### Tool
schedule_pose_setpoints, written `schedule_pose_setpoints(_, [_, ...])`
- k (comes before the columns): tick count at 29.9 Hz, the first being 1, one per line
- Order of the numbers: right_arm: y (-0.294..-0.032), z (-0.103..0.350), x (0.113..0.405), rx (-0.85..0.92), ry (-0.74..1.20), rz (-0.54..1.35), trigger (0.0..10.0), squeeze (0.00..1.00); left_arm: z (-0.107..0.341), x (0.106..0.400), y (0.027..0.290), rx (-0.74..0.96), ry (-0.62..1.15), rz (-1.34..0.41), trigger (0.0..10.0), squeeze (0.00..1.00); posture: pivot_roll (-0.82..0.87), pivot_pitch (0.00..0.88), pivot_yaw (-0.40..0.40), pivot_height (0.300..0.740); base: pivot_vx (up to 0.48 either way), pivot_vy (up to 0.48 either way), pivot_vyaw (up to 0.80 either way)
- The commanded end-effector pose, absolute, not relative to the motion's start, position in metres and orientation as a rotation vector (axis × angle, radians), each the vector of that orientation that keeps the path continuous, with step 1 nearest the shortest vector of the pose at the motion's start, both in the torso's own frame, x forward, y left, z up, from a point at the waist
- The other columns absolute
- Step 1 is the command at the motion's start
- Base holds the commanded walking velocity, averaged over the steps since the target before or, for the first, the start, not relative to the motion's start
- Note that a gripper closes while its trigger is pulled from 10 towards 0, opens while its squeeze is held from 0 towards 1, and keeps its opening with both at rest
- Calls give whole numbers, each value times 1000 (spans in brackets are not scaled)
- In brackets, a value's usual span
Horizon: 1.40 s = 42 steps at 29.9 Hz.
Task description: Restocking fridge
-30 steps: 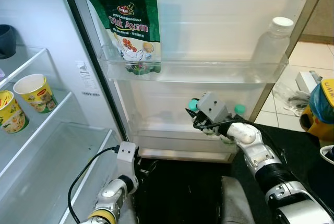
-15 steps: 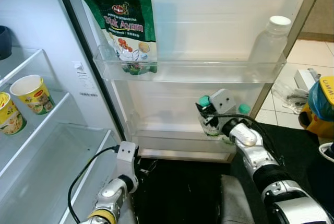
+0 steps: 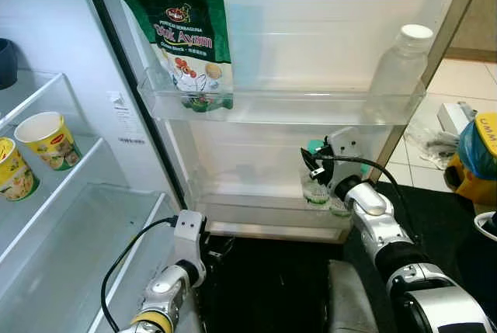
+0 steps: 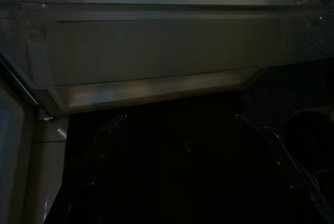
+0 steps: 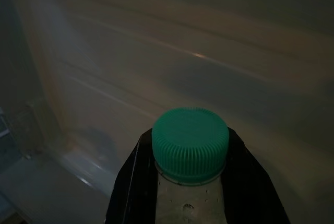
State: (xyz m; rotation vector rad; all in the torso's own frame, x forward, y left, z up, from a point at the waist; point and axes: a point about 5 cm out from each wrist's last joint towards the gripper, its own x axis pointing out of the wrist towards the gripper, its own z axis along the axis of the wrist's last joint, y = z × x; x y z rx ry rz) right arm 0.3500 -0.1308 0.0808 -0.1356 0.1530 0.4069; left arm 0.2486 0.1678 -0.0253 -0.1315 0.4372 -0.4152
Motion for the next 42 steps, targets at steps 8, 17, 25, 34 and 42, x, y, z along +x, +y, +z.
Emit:
schedule_pose_setpoints(8, [-129,71,347,-171,208,406,10000,122,-25,248,171,-117,434,-415,10000,0,-52,0,3,431,0,0,0])
schedule_pose_setpoints(17, [-123,73,346,-120,184,445,10000,953,-25,248,171,-116,435,-418,10000,0,-53,0,3,431,0,0,0])
schedule_pose_setpoints(25, [-118,81,349,-81,136,484,10000,678,-25,248,171,-115,436,-419,10000,0,-53,0,2,431,0,0,0])
schedule_pose_setpoints(34, [-107,108,351,-17,2,660,10000,0,-26,247,171,-115,439,-421,10000,0,-54,0,4,431,0,0,0])
schedule_pose_setpoints(42, [-91,119,339,-1,-37,901,10000,0,-26,247,170,-116,441,-423,10000,0,-58,0,4,431,0,0,0])
